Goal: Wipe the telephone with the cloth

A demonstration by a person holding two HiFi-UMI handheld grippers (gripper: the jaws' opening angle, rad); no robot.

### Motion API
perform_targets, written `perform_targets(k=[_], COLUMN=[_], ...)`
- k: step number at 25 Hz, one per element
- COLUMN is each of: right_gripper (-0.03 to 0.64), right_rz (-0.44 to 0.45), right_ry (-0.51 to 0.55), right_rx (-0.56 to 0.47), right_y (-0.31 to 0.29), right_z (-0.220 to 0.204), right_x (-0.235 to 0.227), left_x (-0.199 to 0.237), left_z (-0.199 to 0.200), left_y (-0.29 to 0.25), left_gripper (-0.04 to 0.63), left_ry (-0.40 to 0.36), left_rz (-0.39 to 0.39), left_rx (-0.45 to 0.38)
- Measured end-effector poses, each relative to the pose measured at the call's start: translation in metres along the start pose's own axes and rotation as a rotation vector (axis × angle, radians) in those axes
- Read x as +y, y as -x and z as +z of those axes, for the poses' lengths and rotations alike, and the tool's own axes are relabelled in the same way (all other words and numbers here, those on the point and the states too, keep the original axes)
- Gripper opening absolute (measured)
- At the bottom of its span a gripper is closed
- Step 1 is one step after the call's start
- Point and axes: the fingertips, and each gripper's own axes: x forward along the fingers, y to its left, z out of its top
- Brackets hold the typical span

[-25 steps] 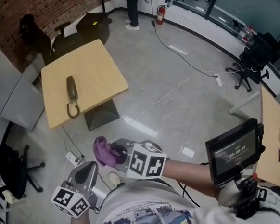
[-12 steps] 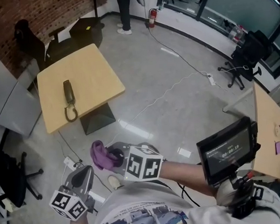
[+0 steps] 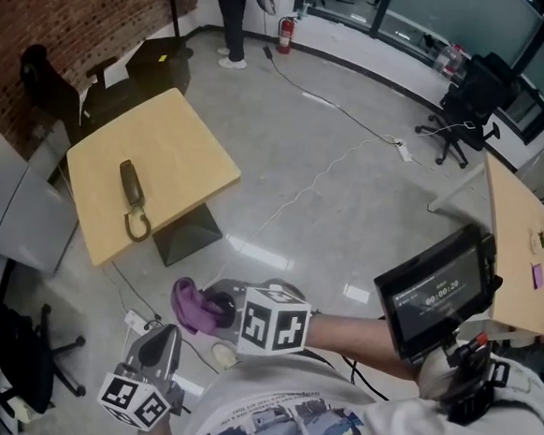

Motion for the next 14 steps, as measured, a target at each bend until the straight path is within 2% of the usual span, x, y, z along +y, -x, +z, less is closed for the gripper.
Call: perform_targets(k=[14], right_gripper=[0.112], right_rz=[-0.002], right_ry=[-0.004], right_rx=[0.019], right_y=[-0.020], right_z=[0.009], right_x=[0.006], left_x=[0.018], left_z=[-0.002], left_y=[0.014], left_gripper=[0.006], left_ry=[0.010], left_rz=[-0.011], left_rx=[0.001])
